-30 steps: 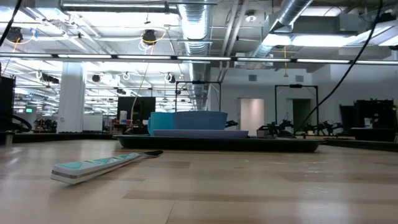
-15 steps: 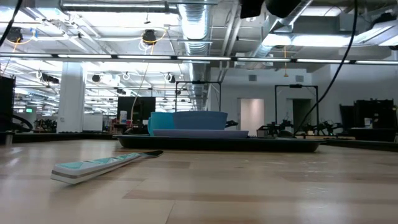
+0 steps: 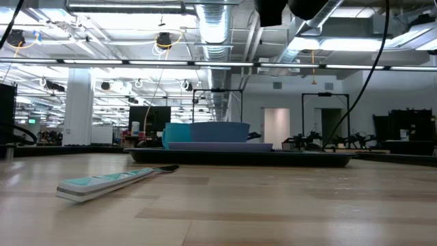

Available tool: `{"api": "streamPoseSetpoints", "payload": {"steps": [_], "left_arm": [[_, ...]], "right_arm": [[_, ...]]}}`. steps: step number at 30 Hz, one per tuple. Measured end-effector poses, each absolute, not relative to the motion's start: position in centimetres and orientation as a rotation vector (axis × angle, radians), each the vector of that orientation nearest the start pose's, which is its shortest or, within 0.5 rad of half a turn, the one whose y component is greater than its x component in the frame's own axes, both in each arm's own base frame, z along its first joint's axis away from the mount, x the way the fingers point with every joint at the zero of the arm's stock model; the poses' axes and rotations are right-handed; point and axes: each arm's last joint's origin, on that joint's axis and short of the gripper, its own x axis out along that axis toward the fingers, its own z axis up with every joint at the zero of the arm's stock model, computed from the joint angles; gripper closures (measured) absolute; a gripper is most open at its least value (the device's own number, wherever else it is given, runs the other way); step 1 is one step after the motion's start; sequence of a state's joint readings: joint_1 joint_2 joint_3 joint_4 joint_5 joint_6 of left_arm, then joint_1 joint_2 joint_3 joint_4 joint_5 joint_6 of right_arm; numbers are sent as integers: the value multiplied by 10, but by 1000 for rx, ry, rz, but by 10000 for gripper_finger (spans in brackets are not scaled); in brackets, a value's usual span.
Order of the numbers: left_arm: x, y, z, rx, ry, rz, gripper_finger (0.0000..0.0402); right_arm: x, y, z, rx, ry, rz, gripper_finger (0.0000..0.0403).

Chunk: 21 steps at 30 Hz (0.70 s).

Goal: Set up tray
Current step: Put the spoon on top of the table napkin to the left of the table fork on the tray

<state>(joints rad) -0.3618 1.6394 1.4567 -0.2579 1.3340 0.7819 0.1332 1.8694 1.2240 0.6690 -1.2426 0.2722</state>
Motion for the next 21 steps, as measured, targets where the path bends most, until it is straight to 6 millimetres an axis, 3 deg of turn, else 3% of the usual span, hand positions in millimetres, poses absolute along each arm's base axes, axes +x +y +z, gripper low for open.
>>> {"api": "streamPoseSetpoints", "payload": {"steps": [5, 8, 12, 15, 21], "left_arm": [[327, -150, 348, 326, -134, -1647, 399], [329, -148, 348, 305, -98, -1628, 399], [328, -149, 350, 292, -91, -1625, 399], [329, -151, 352, 288, -92, -1616, 399], [330, -150, 351, 273, -25, -1552, 399]], "right_arm": [[394, 96, 239, 353, 410, 1327, 296], [394, 98, 230, 364, 508, 1079, 296], [393, 104, 216, 211, 584, 718, 296], [392, 117, 215, 83, 547, 602, 296], [387, 145, 224, -59, 404, 635, 296]]}}
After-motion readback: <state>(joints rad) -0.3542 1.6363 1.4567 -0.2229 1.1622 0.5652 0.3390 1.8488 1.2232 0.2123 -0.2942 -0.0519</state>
